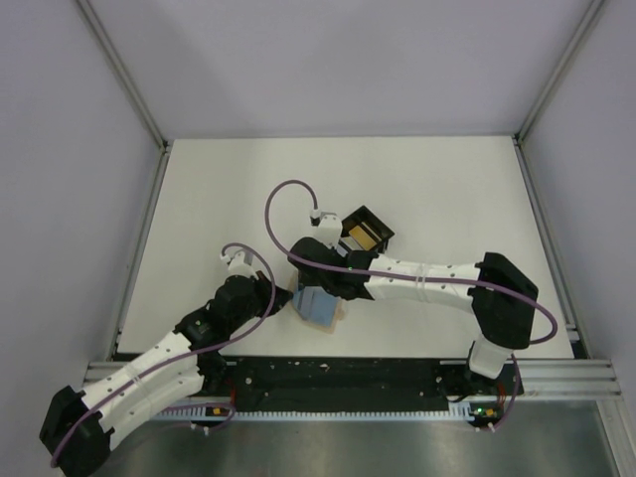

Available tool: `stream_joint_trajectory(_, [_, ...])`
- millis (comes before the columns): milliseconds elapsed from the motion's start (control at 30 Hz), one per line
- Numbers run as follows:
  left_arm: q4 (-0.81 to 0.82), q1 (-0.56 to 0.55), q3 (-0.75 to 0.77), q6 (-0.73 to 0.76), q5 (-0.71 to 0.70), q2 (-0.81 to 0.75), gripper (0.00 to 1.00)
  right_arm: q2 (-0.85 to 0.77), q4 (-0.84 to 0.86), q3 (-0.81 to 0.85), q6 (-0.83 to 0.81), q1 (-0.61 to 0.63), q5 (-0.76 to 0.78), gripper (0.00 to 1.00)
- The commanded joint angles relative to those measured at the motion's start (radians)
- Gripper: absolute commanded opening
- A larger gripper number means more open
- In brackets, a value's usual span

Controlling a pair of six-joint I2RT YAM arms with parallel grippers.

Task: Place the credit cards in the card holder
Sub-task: Insert the credit card into the card holder.

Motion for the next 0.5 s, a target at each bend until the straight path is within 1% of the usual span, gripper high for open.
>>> stream_joint_trajectory(0, [0.072, -0.005, 0.034, -0.008, 0.007, -0.012, 0.00, -0.015, 0.023, 0.008, 0.026, 0.014, -0.010, 0.00])
stream_joint_trajectory(267, [0.105, -0.010, 0.022, 0.001, 0.032, -0.015, 0.00, 0.011, 0.047, 0.016, 0.039, 0.014, -0.053, 0.00])
stream_joint_trajectory(367, [0.109, -0.011, 0.020, 0.004, 0.033, -0.015, 0.00, 0.022, 0.037, 0.016, 0.028, 0.012, -0.067, 0.00])
stream_joint_trajectory(467, [0.117, -0.011, 0.017, 0.010, 0.036, -0.017, 0.00, 0.037, -0.011, 0.045, -0.001, 0.020, -0.060, 0.00])
